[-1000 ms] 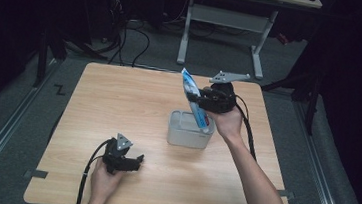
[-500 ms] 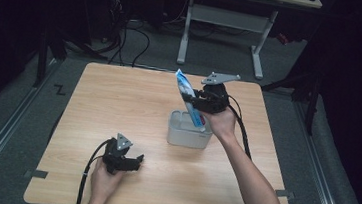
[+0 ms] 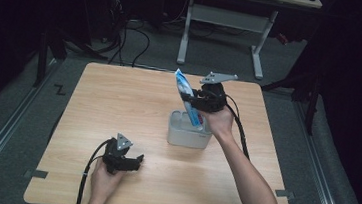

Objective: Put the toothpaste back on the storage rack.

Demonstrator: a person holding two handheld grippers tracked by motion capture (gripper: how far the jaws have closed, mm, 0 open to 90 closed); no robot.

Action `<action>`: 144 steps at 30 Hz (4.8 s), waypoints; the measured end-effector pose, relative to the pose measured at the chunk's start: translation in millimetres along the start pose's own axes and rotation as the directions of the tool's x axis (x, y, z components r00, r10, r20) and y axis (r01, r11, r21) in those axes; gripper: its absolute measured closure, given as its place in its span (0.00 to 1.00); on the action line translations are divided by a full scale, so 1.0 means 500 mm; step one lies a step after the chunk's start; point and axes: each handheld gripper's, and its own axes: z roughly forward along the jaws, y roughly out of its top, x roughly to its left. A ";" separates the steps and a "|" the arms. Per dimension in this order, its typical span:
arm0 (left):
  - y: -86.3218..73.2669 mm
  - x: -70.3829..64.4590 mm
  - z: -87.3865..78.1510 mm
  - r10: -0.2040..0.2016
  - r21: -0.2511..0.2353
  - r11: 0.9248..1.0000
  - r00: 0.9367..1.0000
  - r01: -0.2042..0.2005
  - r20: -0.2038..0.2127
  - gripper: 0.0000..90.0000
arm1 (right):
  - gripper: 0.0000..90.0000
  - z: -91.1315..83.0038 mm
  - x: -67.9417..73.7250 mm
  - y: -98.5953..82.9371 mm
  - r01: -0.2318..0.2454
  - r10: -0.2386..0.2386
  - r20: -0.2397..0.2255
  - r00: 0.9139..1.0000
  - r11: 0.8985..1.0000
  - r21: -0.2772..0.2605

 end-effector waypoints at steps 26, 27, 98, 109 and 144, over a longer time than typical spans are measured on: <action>0.000 0.000 0.000 0.002 -0.001 1.000 1.000 -0.002 0.001 0.19 | 0.77 0.034 -0.007 -0.033 -0.001 0.001 0.005 1.000 0.995 0.098; 0.000 0.000 0.000 0.002 0.000 1.000 1.000 -0.002 0.001 0.19 | 0.77 0.035 -0.008 -0.034 0.004 -0.004 0.005 1.000 0.995 0.101; 0.000 -0.001 0.000 0.002 -0.002 1.000 1.000 -0.002 0.003 0.19 | 0.65 0.031 -0.006 -0.106 -0.024 0.021 0.023 1.000 0.990 0.138; 0.000 -0.001 0.000 0.004 -0.001 1.000 1.000 -0.004 0.003 0.19 | 0.57 -0.003 -0.011 -0.100 -0.051 0.049 0.015 0.999 0.994 0.100; 0.000 -0.001 0.000 0.006 -0.001 1.000 1.000 -0.006 0.003 0.19 | 0.57 -0.096 -0.035 -0.116 -0.084 0.083 0.049 0.995 0.996 0.020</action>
